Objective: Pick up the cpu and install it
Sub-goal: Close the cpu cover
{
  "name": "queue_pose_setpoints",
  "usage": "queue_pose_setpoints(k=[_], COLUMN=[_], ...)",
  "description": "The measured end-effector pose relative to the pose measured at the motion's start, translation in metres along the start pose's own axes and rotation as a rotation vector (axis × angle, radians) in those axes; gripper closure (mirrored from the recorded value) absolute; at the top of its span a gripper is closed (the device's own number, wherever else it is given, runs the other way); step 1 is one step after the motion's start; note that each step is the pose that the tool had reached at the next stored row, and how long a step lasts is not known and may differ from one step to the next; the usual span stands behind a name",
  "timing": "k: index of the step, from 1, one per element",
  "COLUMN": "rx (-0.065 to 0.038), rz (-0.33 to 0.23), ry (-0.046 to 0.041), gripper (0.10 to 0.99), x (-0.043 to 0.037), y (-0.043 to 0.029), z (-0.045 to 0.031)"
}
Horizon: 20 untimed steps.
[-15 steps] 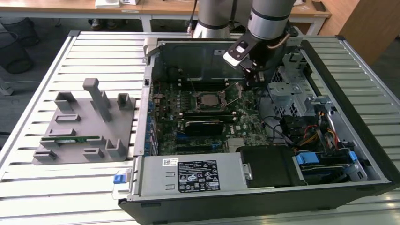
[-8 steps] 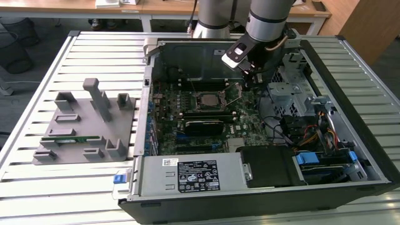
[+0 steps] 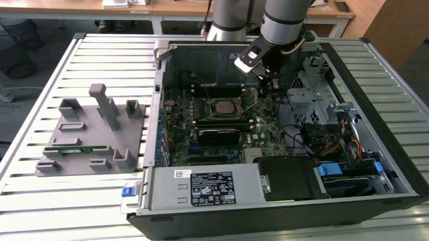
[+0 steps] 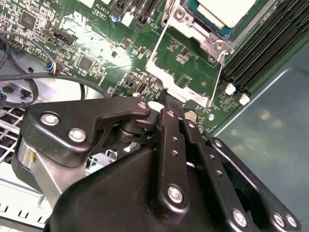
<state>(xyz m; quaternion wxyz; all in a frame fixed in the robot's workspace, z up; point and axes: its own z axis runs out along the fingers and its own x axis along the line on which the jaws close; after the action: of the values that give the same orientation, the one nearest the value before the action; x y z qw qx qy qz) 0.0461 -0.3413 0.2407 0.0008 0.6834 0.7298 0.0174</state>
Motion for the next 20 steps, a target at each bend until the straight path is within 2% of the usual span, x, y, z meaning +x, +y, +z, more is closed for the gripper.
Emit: queue_pose_setpoints(k=[2, 8, 15, 20], rx=[0.000, 0.001, 0.001, 0.002], rz=[0.000, 0.000, 0.000, -0.001], ry=[0.0002, 0.0007, 0.0012, 0.0014], gripper=[0.980, 0.980, 0.980, 0.980], x=[0.0003, 0.0003, 0.0007, 0.0008], y=[-0.0027, -0.0045, -0.0119, -0.0137], z=[0.0002, 0.0009, 0.0036, 0.0057])
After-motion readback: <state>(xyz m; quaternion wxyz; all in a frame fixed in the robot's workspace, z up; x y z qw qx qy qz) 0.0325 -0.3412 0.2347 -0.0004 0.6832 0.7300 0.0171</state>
